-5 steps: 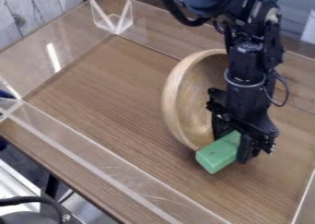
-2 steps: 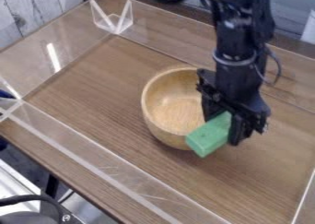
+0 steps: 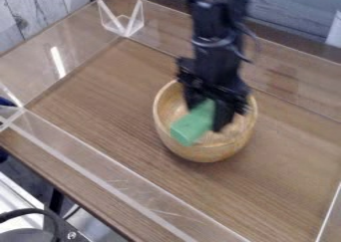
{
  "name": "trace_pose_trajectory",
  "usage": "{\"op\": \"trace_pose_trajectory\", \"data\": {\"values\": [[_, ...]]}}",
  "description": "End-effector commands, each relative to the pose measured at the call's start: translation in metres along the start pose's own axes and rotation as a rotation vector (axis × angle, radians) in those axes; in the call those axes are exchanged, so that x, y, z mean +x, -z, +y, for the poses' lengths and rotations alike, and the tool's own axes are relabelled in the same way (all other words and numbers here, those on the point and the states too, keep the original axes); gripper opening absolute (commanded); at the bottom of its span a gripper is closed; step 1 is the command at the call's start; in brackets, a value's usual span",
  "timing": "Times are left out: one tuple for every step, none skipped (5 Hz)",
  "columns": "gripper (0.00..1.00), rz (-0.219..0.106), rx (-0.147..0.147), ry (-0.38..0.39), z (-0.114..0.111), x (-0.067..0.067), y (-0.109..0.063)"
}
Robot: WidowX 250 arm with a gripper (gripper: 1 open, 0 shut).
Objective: Remove the green block from inside the brown bowl and put it on the table
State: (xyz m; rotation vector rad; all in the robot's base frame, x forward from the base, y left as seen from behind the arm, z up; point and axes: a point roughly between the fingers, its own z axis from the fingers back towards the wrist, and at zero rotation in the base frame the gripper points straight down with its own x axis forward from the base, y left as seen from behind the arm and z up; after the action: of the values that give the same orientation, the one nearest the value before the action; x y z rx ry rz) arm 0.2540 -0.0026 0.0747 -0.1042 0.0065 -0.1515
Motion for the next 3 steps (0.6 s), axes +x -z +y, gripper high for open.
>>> {"op": "trace_pose_trajectory", "data": {"values": [[0.0, -0.053, 0.019, -0.041, 0.033, -0.004, -0.016], [0.0, -0.048, 0.029, -0.079, 0.061, -0.014, -0.012], [0.0, -0.038, 0.037, -0.107, 0.081, -0.023, -0.004]]}}
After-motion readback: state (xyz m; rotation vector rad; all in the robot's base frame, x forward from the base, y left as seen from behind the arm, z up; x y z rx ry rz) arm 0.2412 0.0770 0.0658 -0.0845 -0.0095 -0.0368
